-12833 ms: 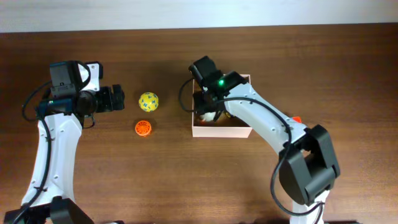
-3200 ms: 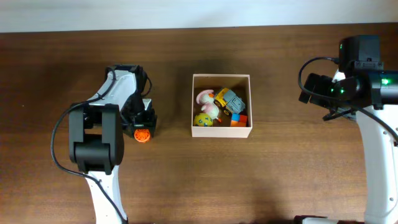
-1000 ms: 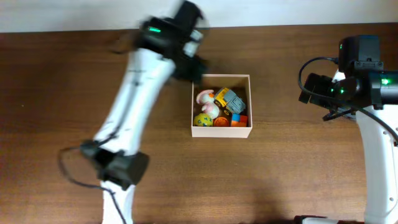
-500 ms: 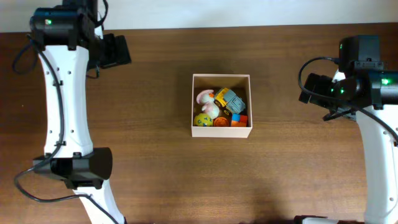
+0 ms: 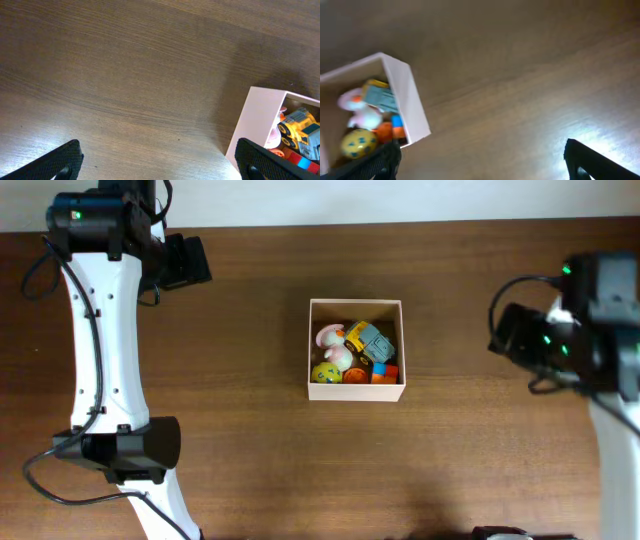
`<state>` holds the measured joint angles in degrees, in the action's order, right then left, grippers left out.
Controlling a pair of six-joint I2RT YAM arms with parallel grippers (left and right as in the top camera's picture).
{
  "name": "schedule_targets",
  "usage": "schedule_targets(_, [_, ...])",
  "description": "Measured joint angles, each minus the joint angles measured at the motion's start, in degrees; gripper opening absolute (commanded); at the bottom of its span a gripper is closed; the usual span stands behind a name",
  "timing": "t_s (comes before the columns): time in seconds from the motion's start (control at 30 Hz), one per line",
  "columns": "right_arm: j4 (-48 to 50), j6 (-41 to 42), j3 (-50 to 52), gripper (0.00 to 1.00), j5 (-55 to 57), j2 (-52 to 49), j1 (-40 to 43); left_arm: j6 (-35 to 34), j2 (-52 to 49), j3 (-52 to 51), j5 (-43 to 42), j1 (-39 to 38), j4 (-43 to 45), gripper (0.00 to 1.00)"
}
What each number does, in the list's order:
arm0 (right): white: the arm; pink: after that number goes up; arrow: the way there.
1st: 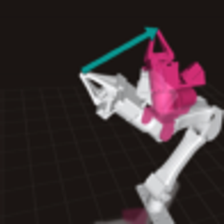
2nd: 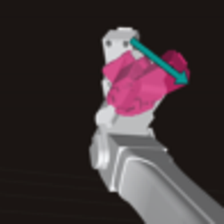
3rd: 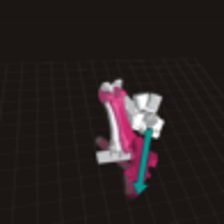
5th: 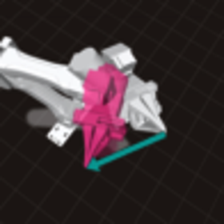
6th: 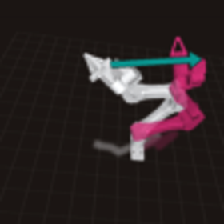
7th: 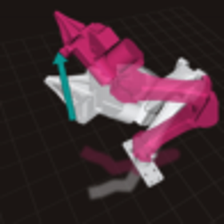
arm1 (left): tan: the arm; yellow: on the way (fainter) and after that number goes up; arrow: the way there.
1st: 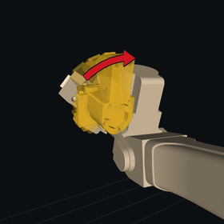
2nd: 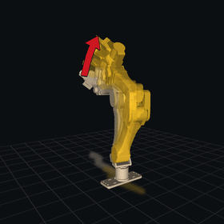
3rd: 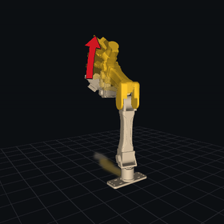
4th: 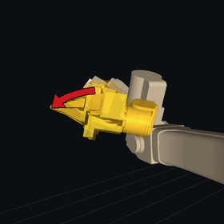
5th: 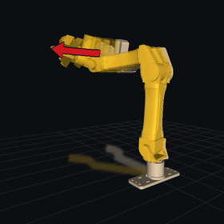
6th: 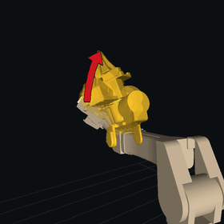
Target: Pack container
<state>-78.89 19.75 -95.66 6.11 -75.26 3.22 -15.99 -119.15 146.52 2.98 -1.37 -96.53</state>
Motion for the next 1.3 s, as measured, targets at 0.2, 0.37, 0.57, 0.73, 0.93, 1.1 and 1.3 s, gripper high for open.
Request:
schedule_targets(0.2, [7.02, -2.08, 2.43, 0.99, 2.32, 14.08, 0.00, -0.13, 0.00, 0.00, 0.00, 0.00, -0.02, 0.99])
schedule_targets(0.37, [29.92, -8.11, 19.17, 0.99, 2.78, 28.48, 0.00, -0.15, 0.00, -0.04, -0.22, 0.00, -0.11, 0.99])
schedule_targets(0.57, [47.52, -11.41, 48.87, 0.99, -0.76, 45.59, 0.00, -0.17, 0.00, -0.09, -0.17, 0.00, -0.09, 0.99])
schedule_targets(0.73, [52.89, -12.22, 68.35, 0.99, -5.09, 57.05, 0.00, -0.15, 0.00, -0.11, -0.20, 0.00, -0.13, 0.99])
schedule_targets(0.93, [56.70, -12.46, 82.75, 0.99, -9.14, 68.76, 0.00, -0.15, 0.00, -0.11, -0.22, 0.00, -0.13, 0.99])
schedule_targets(1.1, [56.81, -12.44, 87.23, 0.99, -9.77, 71.38, 0.00, -0.17, 0.00, -0.11, -0.20, 0.00, -0.13, 0.99])
schedule_targets(1.3, [57.07, -12.46, 88.67, 0.99, -10.16, 71.38, 0.00, -0.17, 0.00, -0.11, -0.20, 0.00, -0.11, 0.99])
